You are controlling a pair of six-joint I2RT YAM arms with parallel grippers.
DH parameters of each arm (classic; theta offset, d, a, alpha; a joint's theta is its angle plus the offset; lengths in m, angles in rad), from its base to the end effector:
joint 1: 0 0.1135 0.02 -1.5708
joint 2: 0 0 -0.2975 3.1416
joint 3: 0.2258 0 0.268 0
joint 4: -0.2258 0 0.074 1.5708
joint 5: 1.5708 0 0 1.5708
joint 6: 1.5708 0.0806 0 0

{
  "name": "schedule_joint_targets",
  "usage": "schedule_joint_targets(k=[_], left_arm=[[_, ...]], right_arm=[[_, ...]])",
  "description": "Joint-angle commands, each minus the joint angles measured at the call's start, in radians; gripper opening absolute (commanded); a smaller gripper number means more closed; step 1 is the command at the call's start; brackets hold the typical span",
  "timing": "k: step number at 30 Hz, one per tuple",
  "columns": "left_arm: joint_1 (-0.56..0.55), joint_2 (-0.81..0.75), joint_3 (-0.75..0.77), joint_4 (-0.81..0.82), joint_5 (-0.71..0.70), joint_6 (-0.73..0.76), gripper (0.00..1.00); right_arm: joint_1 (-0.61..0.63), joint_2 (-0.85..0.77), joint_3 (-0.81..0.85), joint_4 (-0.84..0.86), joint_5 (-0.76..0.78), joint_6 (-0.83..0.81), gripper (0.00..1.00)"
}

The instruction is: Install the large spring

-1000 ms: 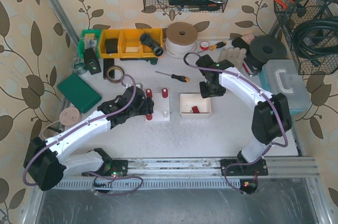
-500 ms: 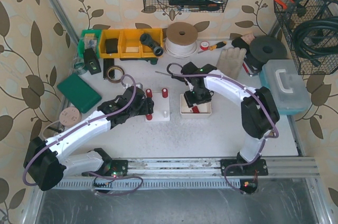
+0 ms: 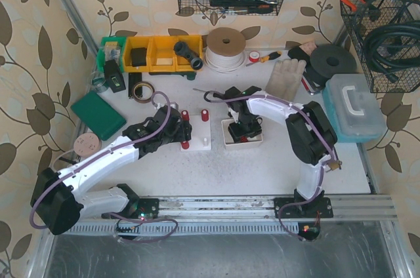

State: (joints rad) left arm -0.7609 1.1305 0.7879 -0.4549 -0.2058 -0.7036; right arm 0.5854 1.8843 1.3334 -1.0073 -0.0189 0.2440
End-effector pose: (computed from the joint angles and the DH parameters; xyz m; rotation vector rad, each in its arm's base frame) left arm 0.2041 -0.1716 0.2420 -0.0320 2.3969 -0.4680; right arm 0.3056 0.2044 0.1563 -0.5331 3.0918 0.0351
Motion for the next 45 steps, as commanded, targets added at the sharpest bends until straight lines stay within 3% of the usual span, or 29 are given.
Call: schedule_joint_targets(k=[1,7,13,19,34,45], left_arm=[[-0.006,0.003,0.037,-0.001,0.002,0.016,0.81],[-0.006,0.019,0.044,-0.004,-0.005,0.013,0.8],[-0.006,0.039,0.059,-0.013,-0.009,0.012,0.8],[-0.006,0.049,0.066,-0.022,-0.012,0.009,0.8],[-0.005,0.001,0.052,-0.008,0.035,0.016,0.78],[-0.006,-0.02,0.134,0.158,0.372,-0.054,0.74]], right_arm=[[0.004,0.064,-0.034,0.016,0.017,-0.011,0.68],[-0.017,0.1,-0.025,0.055,0.057,-0.004,0.61],[-0.053,0.093,-0.001,0.087,0.068,0.0,0.21],[-0.063,0.037,0.011,0.087,0.072,0.013,0.0],[-0.127,-0.157,0.061,0.136,-0.062,0.147,0.0],[-0.179,-0.392,-0.02,0.414,-0.261,0.496,0.0]])
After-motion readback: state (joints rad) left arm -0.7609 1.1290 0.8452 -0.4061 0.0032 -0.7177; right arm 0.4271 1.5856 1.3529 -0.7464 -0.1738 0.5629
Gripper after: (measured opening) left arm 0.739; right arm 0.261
